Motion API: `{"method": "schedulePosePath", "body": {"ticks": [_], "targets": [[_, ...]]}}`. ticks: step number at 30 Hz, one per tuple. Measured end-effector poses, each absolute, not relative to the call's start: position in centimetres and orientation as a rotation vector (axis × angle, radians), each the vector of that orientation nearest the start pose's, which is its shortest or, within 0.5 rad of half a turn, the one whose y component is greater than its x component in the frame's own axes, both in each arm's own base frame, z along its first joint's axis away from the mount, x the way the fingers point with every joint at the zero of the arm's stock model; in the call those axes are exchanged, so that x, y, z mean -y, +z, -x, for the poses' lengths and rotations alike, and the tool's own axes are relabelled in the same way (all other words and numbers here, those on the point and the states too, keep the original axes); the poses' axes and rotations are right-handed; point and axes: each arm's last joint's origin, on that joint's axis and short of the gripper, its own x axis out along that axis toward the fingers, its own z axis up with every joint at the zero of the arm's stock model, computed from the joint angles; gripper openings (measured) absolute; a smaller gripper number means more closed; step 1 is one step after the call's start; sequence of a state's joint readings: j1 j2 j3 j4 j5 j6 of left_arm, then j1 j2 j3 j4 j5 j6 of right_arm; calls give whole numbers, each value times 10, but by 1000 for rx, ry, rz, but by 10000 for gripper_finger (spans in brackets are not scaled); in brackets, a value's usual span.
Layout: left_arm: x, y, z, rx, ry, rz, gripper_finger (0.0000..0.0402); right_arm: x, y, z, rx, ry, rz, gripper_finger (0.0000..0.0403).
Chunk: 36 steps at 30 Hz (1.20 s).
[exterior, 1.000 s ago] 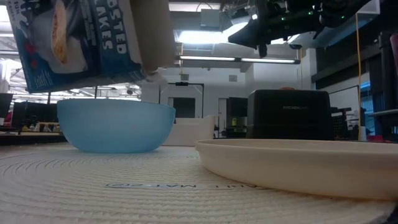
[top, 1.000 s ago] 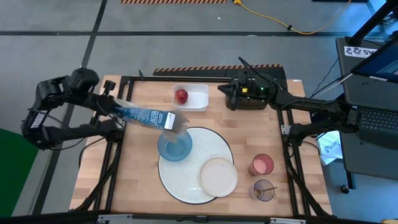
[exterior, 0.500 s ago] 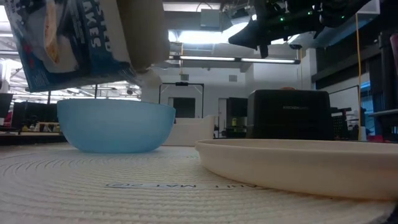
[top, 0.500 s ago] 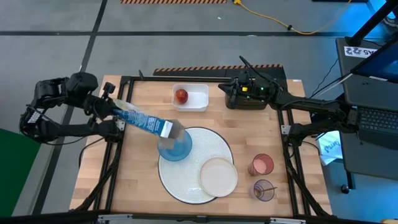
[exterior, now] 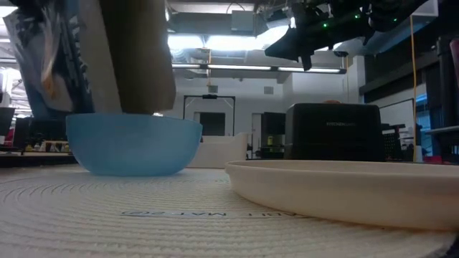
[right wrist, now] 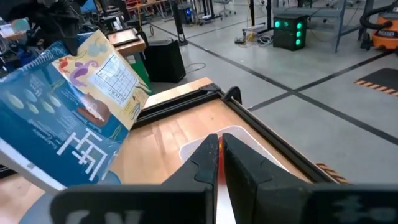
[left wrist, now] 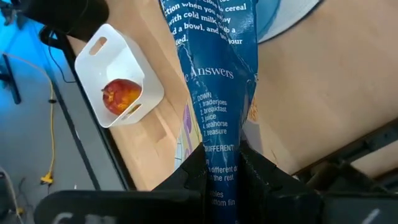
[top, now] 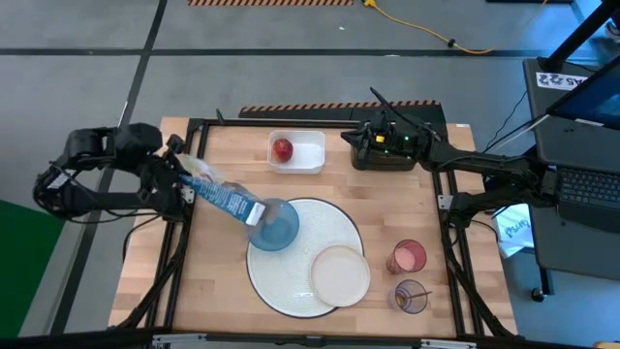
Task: Arrange a breakfast setting
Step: Pour the cereal from the cereal box into the blue bowl
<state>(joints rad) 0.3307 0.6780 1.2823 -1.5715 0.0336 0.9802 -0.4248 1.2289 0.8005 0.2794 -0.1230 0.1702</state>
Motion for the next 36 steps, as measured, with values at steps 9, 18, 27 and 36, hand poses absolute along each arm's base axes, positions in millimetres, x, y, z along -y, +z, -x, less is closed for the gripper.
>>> {"method": "schedulePosePath", "body": {"ticks": [9,18,27,36], "targets": [[-11,379,-35,-996,-252,-842,45,110,287,-251,-153,-316,-228,26],[-11,379,-35,-1018,-273,-950,45,110,286,-251,-168,-317,-232,26],[-11,384,-38,-1005,-301,-1025,45,110,285,-251,-174,-319,-243,26],[-12,400,-46,-970,-304,-1080,45,109,280,-250,-221,-323,-258,26]]}}
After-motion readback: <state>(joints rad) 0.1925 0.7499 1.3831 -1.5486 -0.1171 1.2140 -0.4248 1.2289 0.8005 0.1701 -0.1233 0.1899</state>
